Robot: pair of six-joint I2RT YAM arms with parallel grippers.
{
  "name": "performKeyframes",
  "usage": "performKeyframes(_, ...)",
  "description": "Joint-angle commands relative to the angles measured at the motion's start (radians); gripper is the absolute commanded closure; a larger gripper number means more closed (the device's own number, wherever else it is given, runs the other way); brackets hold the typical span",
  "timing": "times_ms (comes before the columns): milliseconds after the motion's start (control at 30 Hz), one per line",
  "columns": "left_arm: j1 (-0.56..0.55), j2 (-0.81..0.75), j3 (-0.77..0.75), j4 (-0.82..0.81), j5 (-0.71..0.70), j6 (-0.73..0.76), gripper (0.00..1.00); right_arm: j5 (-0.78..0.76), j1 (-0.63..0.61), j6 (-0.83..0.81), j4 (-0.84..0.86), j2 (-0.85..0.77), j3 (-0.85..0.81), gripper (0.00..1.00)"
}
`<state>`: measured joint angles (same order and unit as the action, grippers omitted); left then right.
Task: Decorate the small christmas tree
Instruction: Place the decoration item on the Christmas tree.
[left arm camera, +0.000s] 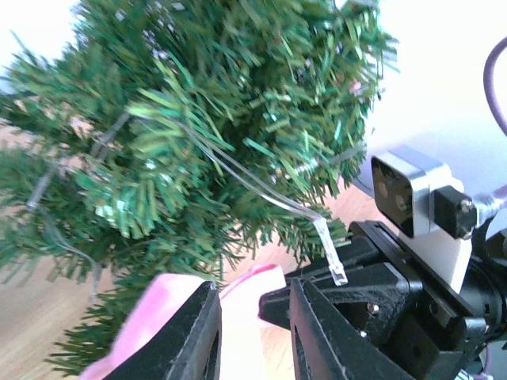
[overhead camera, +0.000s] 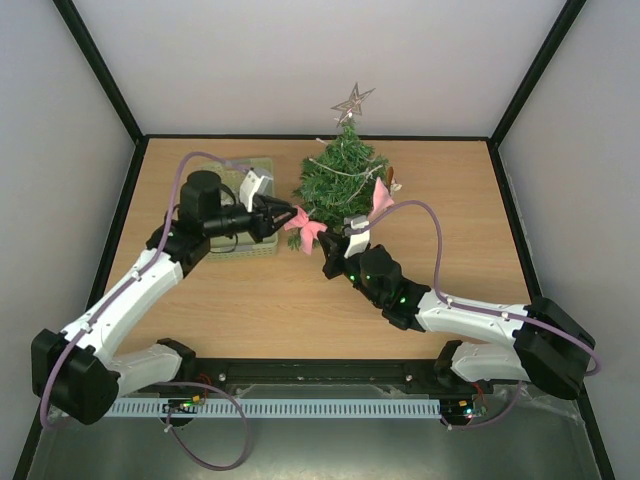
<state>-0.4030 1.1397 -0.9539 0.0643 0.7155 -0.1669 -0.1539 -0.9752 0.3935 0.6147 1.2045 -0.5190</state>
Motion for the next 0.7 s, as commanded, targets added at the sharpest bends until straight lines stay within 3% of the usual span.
performKeyframes(0,-0.066,0.013,0.047,-0.068,-0.057,-0.068,0.75,-0.021,0.003,0.015,0.024,0.011,-0.017,0.98)
performKeyframes(667,-0.089,0.127,0.102,-0.157,-0.159,-0.049,0.78,-0.026,0.004,0.000,0.040,0.030,-0.022,0.97)
